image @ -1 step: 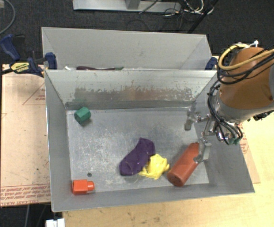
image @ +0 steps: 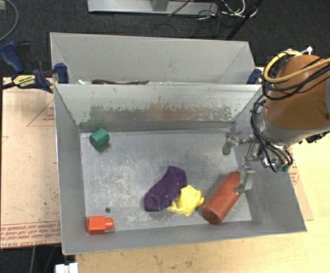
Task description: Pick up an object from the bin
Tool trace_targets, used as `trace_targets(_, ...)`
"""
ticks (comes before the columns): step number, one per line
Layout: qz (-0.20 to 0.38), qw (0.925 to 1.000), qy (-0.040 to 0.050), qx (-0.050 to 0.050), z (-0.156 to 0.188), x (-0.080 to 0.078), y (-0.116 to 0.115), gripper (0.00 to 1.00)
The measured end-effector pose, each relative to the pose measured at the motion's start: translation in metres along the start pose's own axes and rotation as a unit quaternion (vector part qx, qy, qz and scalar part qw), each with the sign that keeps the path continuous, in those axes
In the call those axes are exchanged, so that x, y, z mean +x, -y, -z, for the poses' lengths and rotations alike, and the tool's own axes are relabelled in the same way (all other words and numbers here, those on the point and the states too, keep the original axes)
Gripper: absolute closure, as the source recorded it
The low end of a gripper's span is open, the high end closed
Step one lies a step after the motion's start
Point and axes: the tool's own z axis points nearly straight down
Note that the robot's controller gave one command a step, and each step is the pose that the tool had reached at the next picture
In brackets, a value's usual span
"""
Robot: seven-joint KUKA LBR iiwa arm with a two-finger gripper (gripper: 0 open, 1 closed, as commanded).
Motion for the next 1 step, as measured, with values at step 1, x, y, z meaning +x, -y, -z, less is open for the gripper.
trace_targets(1, 0.088, 0.9961, 0.0037, 0.0, -0.0325, 0.0087, -0.0031, 0.0)
